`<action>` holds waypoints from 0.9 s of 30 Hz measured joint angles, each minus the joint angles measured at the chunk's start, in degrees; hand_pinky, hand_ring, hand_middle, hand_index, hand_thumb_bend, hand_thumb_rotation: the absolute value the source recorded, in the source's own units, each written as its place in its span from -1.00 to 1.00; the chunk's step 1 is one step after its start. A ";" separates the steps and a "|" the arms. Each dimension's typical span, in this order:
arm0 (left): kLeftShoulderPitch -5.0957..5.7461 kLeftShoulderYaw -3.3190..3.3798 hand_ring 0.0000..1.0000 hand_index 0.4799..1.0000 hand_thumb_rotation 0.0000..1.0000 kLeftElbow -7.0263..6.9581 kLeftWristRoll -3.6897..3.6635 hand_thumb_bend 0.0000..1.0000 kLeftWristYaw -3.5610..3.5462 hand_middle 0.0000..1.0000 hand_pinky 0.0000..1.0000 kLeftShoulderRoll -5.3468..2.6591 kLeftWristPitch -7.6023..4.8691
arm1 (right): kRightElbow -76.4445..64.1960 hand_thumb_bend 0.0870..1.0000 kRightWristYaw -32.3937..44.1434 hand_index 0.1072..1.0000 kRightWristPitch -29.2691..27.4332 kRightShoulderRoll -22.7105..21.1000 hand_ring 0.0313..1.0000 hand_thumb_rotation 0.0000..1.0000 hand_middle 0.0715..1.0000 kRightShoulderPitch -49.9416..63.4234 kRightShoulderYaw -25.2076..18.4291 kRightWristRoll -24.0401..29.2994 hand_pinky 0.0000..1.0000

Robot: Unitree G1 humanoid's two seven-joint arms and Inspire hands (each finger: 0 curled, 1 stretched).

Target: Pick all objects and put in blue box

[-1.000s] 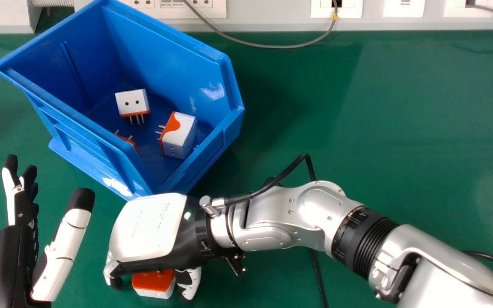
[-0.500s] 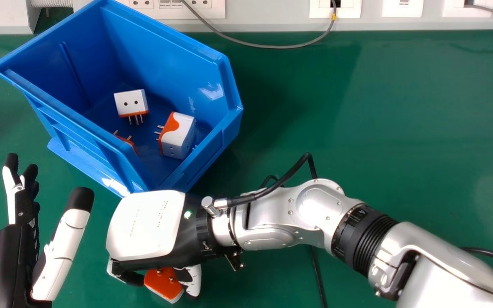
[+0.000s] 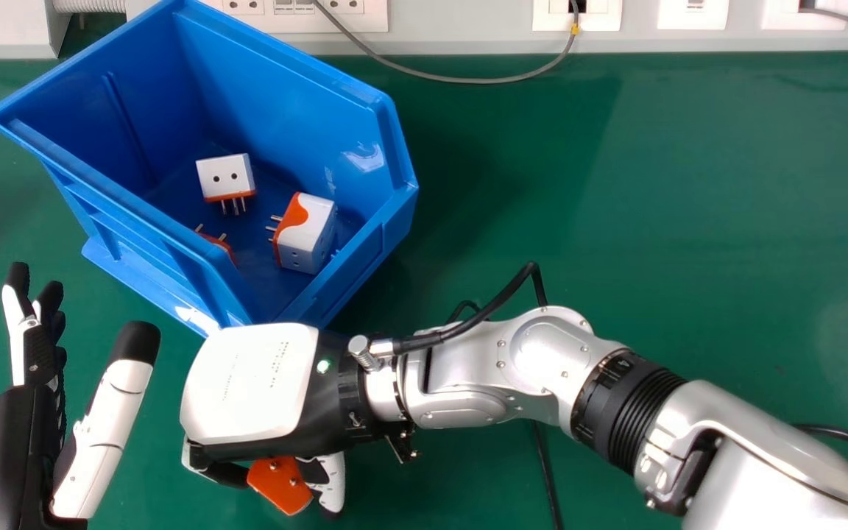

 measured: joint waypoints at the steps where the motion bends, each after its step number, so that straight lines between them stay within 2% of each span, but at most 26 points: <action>1: 0.00 0.00 1.00 1.00 0.76 0.00 -0.04 0.62 -0.01 1.00 1.00 0.01 0.00 | -0.15 -0.05 0.00 -0.18 0.05 0.00 -0.86 -0.77 -0.76 0.00 0.00 0.00 -0.84; 11: 0.02 0.02 1.00 1.00 0.76 0.00 -0.30 0.62 -0.06 1.00 1.00 0.08 0.00 | -2.13 -0.05 -0.04 -0.18 0.39 -0.67 -0.86 -0.76 -0.77 0.39 -0.04 0.11 -0.85; 15: -0.01 0.05 1.00 1.00 0.76 0.00 -0.67 0.61 -0.11 1.00 1.00 0.16 0.00 | -2.82 -0.05 0.10 -0.18 0.05 -1.15 -0.87 -0.76 -0.77 1.25 -0.48 0.38 -0.85; 20: -0.04 0.10 1.00 1.00 0.76 0.00 -0.71 0.61 -0.13 1.00 1.00 0.22 0.01 | -3.19 -0.05 1.42 -0.18 -0.08 -1.27 -0.77 -0.76 -0.68 1.54 -1.24 1.25 -0.76; 24: -0.06 0.11 1.00 1.00 0.76 0.00 -0.71 0.61 -0.13 1.00 1.00 0.24 0.00 | -3.39 -0.05 2.52 -0.17 -0.18 -1.31 -0.74 -0.88 -0.52 1.90 -1.62 2.66 -0.73; 27: -0.13 0.11 1.00 1.00 0.76 0.00 -0.71 0.61 -0.13 1.00 1.00 0.26 0.02 | -3.43 -0.05 2.91 -0.17 -0.25 -1.33 -0.74 -0.90 -0.48 1.91 -1.62 2.81 -0.73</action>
